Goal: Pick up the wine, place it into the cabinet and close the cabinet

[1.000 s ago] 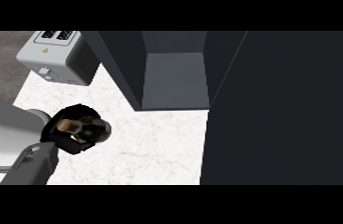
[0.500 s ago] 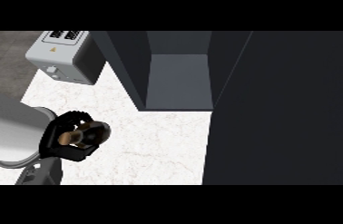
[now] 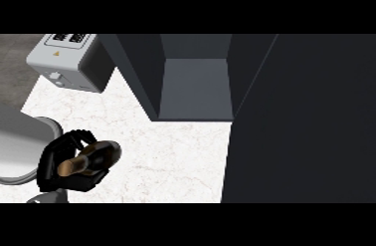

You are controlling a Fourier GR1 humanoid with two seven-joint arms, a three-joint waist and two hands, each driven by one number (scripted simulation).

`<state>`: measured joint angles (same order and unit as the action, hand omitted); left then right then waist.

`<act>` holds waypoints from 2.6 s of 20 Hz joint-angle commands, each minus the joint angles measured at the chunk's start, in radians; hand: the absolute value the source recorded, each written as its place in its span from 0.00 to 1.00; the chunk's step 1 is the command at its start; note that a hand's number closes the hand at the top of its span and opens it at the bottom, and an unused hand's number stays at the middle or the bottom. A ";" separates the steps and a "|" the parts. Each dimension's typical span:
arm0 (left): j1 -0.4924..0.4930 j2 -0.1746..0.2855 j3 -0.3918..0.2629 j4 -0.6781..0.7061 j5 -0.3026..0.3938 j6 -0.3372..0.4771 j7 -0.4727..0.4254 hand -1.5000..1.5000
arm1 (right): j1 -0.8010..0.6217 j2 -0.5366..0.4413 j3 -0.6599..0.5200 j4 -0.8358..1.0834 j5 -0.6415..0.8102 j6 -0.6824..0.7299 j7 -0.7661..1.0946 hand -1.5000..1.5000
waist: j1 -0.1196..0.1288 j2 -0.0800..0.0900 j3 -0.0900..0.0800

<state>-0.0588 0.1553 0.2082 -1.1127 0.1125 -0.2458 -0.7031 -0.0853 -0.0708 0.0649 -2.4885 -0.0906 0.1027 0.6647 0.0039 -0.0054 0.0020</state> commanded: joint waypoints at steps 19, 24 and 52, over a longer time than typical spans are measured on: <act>0.035 -0.154 -0.349 -0.789 0.045 0.219 0.701 1.00 | 0.028 0.010 -0.014 -0.105 -0.091 0.018 0.046 0.00 | -0.012 0.002 -0.001; -0.067 -0.155 -0.462 -0.763 0.022 0.350 0.714 1.00 | 0.031 0.008 -0.036 -0.092 -0.110 0.030 0.034 0.00 | -0.015 0.003 -0.001; -0.559 -0.155 -0.663 -0.396 0.033 0.892 0.751 1.00 | 0.040 0.016 -0.018 -0.152 -0.095 0.029 0.072 0.00 | -0.018 0.004 -0.002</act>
<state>-0.5627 0.0003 -0.4495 -1.5632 0.1363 0.6087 0.0591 -0.0420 -0.0522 0.0370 -2.4818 -0.1316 0.1643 0.6351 -0.0136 -0.0009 0.0002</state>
